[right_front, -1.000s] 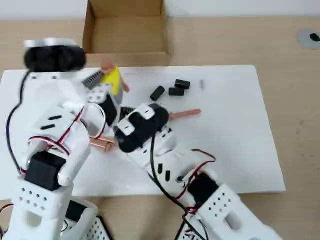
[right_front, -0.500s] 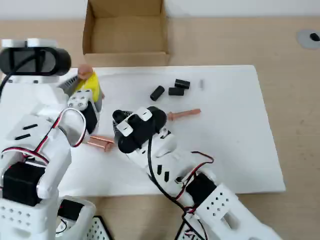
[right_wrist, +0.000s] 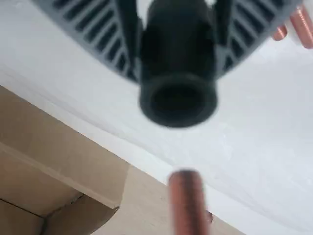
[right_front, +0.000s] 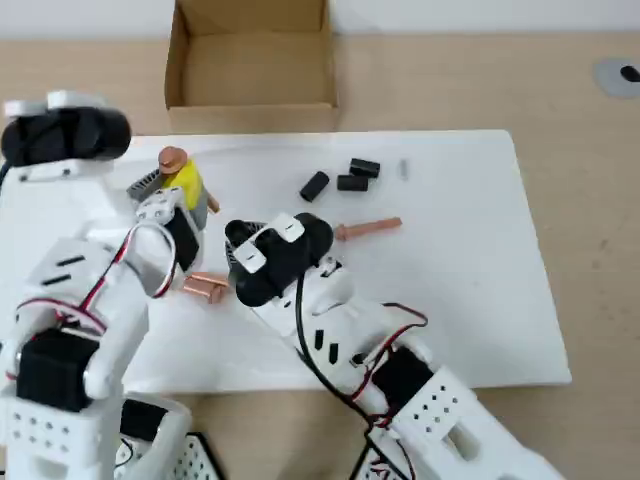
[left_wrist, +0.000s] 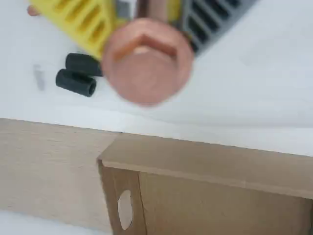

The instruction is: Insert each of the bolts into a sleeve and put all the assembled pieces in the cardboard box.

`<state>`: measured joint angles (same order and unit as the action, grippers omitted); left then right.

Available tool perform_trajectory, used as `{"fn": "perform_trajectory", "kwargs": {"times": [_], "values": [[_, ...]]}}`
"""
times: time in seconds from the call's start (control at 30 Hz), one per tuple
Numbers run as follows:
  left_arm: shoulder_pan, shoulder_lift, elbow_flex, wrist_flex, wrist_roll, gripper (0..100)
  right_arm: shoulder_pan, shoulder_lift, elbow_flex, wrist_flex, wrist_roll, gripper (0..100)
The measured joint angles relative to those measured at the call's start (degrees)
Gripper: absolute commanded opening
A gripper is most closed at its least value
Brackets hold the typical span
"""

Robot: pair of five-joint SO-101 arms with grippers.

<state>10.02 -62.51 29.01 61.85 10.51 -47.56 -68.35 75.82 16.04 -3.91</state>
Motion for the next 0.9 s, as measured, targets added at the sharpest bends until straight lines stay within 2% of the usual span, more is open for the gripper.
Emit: {"fn": "perform_trajectory", "kwargs": {"times": [0.4,0.9], "values": [[2.9,-9.1,11.7,-7.6,2.5,1,0.1,0.0,0.0,0.0,0.0,0.9],[3.0,-9.6,12.4,-8.2,2.5,1,0.1,0.0,0.3,0.0,0.0,0.9]]}}
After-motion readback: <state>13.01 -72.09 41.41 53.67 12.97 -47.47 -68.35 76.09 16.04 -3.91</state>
